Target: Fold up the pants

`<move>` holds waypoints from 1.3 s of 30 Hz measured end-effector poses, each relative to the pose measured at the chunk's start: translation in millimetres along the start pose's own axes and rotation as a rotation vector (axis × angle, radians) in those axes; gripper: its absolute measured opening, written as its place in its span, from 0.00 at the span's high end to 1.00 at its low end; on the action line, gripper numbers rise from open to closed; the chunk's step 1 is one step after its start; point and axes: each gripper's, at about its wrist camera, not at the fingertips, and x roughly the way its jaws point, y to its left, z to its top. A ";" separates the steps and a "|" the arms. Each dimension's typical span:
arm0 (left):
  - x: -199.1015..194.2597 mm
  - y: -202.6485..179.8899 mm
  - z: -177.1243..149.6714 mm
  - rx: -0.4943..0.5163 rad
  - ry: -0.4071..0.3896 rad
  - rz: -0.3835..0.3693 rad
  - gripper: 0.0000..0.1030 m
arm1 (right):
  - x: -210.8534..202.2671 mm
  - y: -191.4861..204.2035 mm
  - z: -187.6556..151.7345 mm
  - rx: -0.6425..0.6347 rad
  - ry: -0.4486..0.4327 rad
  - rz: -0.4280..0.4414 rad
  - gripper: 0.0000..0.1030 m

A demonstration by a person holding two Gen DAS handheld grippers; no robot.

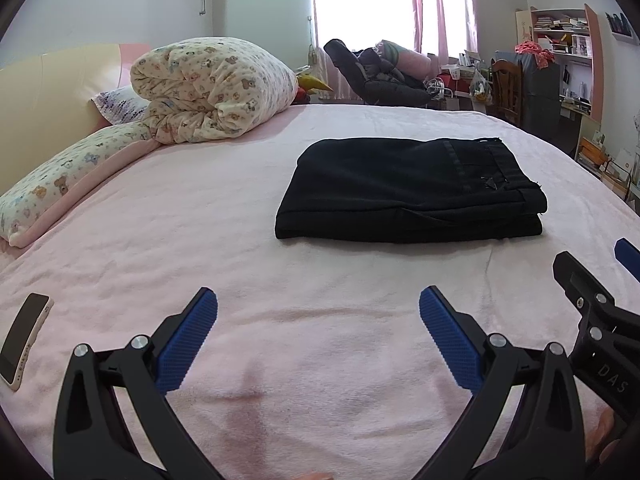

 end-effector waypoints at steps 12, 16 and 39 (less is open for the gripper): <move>0.8 -0.9 -0.2 -0.003 0.002 0.001 0.02 | 0.8 -2.0 0.6 0.003 -0.001 0.000 0.03; 2.3 0.3 -1.2 -0.012 0.002 -0.002 0.02 | 0.7 -2.8 0.6 0.012 -0.003 -0.004 0.03; 0.6 5.7 -2.0 -0.037 -0.003 -0.002 0.02 | -0.9 -3.2 1.1 0.027 -0.005 -0.010 0.03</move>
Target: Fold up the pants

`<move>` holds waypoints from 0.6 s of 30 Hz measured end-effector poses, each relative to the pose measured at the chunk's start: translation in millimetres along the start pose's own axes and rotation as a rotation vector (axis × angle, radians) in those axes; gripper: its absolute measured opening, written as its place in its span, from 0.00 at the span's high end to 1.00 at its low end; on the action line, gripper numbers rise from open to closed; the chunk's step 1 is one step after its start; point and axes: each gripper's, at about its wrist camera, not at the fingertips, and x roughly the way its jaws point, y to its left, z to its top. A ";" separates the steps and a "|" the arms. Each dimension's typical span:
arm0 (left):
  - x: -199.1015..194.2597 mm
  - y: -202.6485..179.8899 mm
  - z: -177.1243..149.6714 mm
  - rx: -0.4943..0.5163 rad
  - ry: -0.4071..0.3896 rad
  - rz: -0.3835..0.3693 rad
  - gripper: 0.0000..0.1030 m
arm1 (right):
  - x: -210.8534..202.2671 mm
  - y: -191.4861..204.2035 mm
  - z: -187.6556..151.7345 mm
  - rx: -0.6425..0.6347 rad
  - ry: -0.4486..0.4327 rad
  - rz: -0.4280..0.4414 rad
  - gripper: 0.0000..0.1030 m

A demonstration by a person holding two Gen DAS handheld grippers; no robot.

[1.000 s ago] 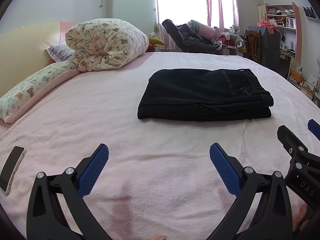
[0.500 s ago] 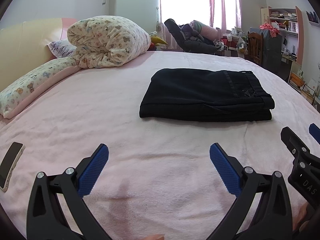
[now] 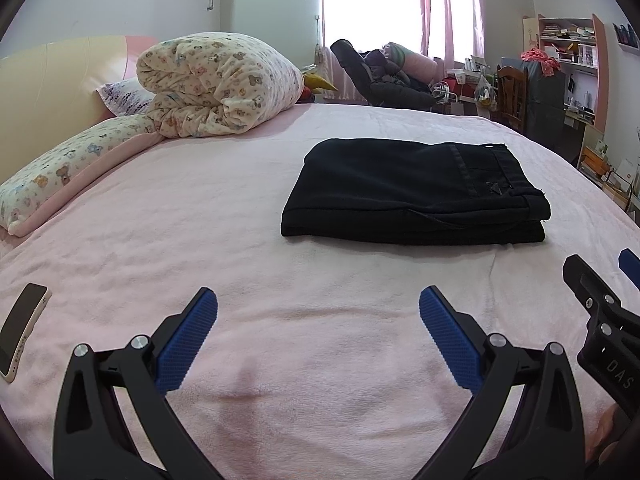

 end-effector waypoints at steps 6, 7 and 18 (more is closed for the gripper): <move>-2.1 2.8 0.3 -0.007 -0.008 -0.003 0.02 | 0.0 0.1 -0.1 0.000 0.001 -0.001 0.03; -2.2 3.0 0.3 -0.007 -0.009 -0.003 0.02 | 0.0 0.1 -0.2 0.000 0.001 -0.001 0.03; -1.7 1.2 0.7 0.001 -0.002 0.001 0.02 | 0.2 -0.3 -0.4 0.000 0.000 -0.001 0.03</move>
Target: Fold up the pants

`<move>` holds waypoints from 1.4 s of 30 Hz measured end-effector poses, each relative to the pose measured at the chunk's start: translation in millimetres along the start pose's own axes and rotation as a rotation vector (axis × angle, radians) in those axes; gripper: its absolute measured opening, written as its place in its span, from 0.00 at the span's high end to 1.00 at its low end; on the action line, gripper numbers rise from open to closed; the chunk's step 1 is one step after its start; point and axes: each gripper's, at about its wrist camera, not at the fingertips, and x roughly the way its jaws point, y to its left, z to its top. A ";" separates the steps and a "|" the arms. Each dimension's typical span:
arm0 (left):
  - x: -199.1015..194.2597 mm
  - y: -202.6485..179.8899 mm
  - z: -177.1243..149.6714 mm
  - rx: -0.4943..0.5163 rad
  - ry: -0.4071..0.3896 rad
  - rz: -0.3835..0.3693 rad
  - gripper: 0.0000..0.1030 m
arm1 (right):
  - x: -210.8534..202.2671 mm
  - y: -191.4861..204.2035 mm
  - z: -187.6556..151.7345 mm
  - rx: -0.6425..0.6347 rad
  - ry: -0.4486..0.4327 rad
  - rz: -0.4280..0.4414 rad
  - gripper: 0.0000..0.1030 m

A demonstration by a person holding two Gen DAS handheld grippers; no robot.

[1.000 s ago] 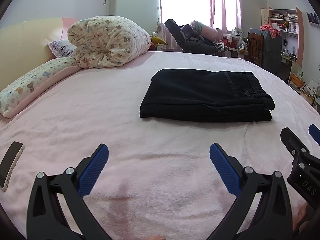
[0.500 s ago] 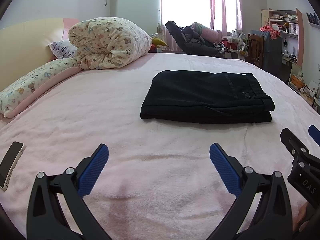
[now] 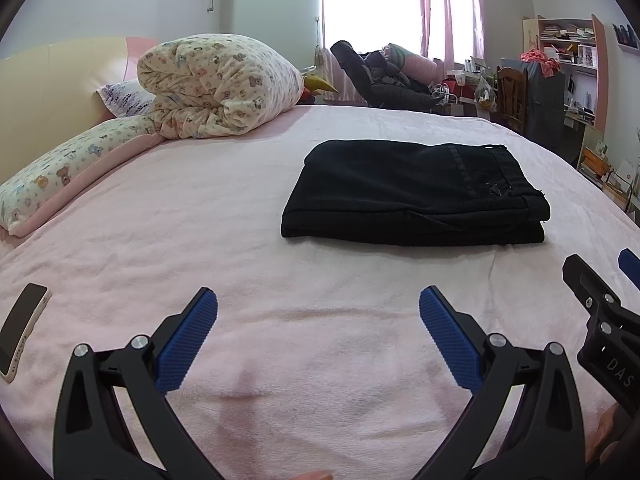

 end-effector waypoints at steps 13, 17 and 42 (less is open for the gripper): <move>0.4 -0.8 -1.0 -0.003 0.002 0.000 0.02 | -0.4 0.7 0.4 -0.001 -0.002 -0.002 0.03; 0.7 -1.0 -0.8 -0.002 0.001 0.000 0.02 | -0.4 0.9 0.3 -0.001 -0.002 -0.002 0.03; 2.1 -2.9 -2.3 -0.002 0.003 -0.005 0.02 | -1.0 3.2 -1.2 0.000 -0.002 -0.003 0.03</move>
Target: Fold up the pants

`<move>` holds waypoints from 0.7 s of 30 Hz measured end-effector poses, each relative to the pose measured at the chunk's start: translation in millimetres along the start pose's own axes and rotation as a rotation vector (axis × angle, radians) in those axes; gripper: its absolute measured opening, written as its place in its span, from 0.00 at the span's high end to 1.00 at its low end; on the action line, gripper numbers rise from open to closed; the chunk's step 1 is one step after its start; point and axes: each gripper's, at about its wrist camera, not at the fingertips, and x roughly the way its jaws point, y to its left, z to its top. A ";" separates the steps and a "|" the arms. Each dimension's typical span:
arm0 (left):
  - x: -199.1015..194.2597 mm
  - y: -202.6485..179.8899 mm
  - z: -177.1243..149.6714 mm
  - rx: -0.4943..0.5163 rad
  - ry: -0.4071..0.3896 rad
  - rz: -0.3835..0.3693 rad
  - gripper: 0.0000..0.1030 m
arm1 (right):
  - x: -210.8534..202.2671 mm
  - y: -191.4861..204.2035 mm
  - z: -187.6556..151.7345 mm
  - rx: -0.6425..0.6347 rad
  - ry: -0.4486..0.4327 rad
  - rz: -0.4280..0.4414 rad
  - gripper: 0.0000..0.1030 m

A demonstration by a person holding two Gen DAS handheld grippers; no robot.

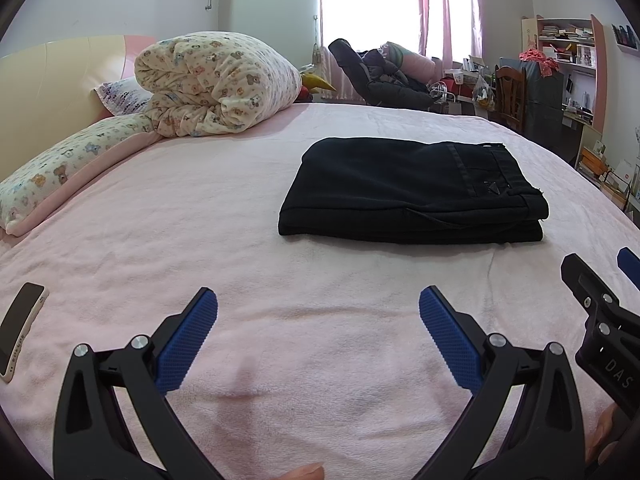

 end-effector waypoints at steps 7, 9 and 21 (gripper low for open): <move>1.3 -0.8 -0.4 0.001 0.001 -0.001 0.02 | 0.4 -0.1 0.3 -0.001 0.001 0.000 0.03; 1.0 -0.7 -0.5 0.001 0.001 -0.002 0.02 | 0.0 0.5 -0.2 0.000 0.000 0.000 0.03; 1.1 -0.6 -0.2 0.001 0.000 -0.002 0.02 | 0.1 0.3 0.0 0.000 0.000 0.000 0.03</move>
